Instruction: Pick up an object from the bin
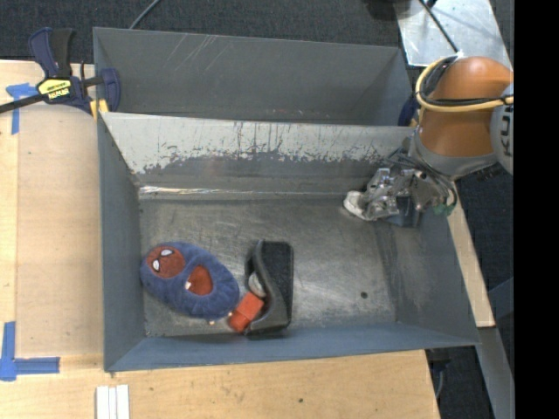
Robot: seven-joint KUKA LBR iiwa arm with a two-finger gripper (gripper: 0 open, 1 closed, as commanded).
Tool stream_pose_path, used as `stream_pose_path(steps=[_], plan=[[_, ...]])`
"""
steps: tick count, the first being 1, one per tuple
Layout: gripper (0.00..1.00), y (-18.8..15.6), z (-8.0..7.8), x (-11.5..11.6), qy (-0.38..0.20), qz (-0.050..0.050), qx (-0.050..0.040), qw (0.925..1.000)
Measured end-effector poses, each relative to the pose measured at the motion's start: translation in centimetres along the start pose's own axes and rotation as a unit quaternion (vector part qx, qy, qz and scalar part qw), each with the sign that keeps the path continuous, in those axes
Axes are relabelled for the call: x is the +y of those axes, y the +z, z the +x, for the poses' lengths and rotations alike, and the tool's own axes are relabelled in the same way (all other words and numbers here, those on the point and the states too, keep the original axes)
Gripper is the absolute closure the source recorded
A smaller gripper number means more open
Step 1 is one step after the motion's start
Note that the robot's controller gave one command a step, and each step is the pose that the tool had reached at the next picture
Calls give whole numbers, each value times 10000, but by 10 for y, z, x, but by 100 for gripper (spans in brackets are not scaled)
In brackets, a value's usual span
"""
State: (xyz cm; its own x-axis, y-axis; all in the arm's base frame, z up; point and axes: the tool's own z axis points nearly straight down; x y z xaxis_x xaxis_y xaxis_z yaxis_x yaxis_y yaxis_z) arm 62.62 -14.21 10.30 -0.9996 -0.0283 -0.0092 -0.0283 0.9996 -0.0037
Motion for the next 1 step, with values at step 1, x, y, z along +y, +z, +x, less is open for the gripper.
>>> stream_pose_path(steps=[1], plan=[[100,-104,-1,5,-248,-2,-23,9997]])
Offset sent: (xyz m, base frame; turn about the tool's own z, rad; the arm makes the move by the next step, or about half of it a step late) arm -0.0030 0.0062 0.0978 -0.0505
